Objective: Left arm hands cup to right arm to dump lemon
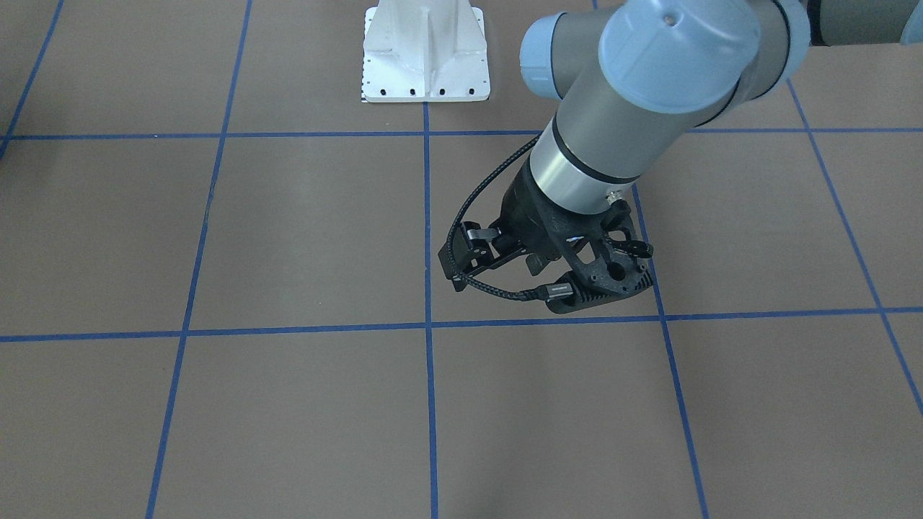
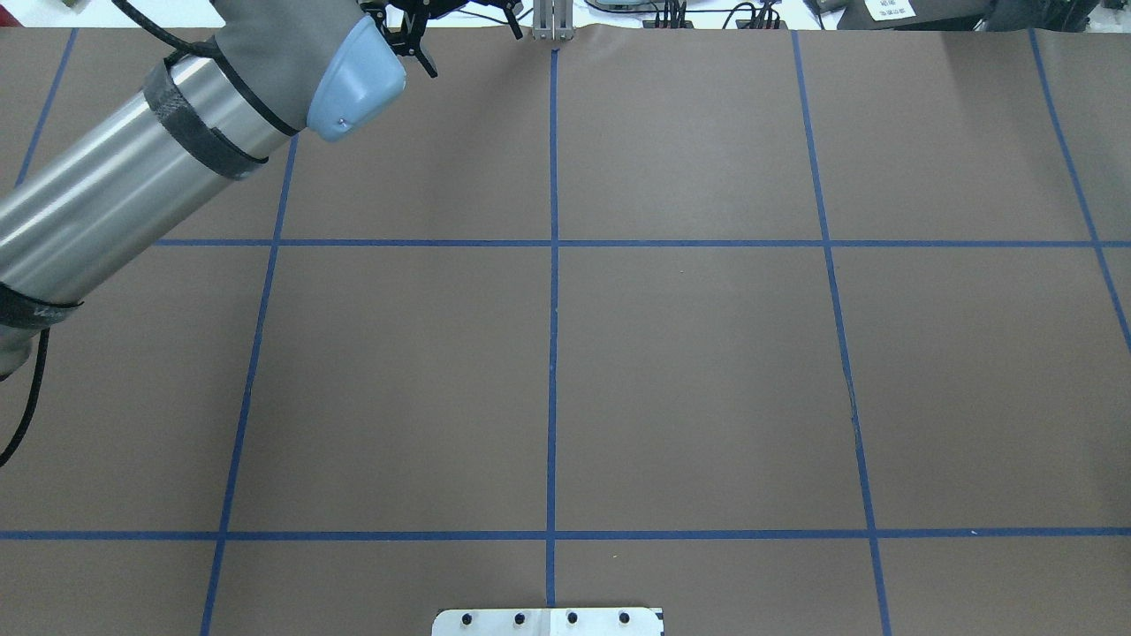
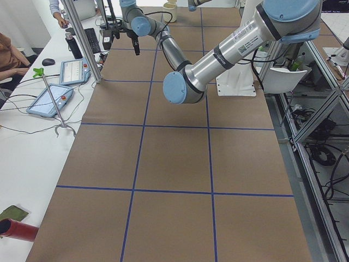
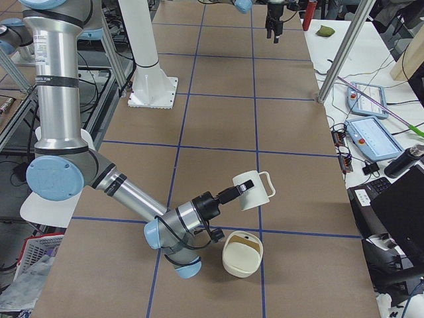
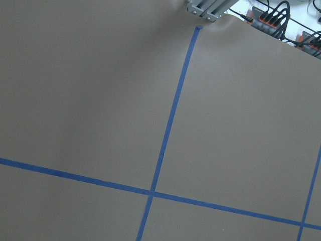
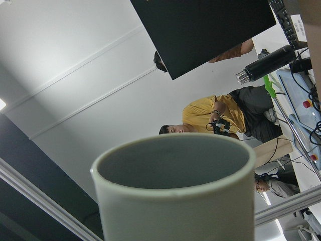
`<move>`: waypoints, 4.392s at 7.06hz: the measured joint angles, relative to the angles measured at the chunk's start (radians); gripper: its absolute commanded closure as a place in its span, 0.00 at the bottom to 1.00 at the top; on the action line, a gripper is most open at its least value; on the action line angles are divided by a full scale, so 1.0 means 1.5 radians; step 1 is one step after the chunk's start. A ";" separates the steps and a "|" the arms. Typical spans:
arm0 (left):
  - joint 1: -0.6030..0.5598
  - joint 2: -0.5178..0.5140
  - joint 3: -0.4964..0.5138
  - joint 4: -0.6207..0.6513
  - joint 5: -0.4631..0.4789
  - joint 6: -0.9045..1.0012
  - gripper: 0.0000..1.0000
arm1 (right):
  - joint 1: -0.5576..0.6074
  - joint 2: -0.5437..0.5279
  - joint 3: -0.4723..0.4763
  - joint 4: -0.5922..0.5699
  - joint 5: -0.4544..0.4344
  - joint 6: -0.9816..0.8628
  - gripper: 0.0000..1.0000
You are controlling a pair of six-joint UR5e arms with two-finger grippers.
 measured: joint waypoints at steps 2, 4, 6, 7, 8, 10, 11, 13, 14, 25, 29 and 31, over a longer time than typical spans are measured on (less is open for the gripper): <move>0.000 0.001 0.000 0.000 0.000 0.000 0.00 | 0.000 -0.004 0.006 -0.001 0.001 -0.095 1.00; 0.000 0.002 0.001 0.000 0.000 0.000 0.00 | 0.000 -0.007 0.006 -0.003 0.000 -0.181 1.00; 0.001 0.002 0.001 0.000 0.000 0.000 0.00 | 0.000 -0.009 0.001 -0.009 0.000 -0.274 1.00; 0.002 0.002 0.002 0.000 0.000 0.000 0.00 | 0.000 -0.009 0.000 -0.019 0.000 -0.323 1.00; 0.002 0.003 0.003 0.000 0.000 0.000 0.00 | 0.000 -0.009 0.000 -0.034 0.003 -0.380 1.00; 0.002 0.007 0.002 -0.002 0.000 0.001 0.00 | 0.000 -0.013 0.003 -0.074 0.030 -0.503 1.00; 0.002 0.014 0.000 -0.005 0.000 0.003 0.00 | 0.000 -0.014 0.012 -0.104 0.044 -0.545 1.00; 0.001 0.023 -0.002 -0.009 -0.001 0.008 0.00 | 0.002 -0.023 0.063 -0.166 0.069 -0.578 1.00; 0.000 0.024 -0.003 -0.009 -0.001 0.009 0.00 | 0.005 -0.032 0.105 -0.210 0.081 -0.607 1.00; -0.017 0.048 -0.024 -0.007 -0.001 0.009 0.00 | -0.053 0.019 0.379 -0.805 0.096 -1.055 1.00; -0.035 0.060 -0.042 -0.003 -0.001 0.009 0.00 | -0.192 0.023 0.380 -0.836 0.085 -1.103 1.00; -0.038 0.060 -0.053 0.001 -0.001 0.008 0.00 | -0.294 0.053 0.386 -0.880 0.023 -1.118 1.00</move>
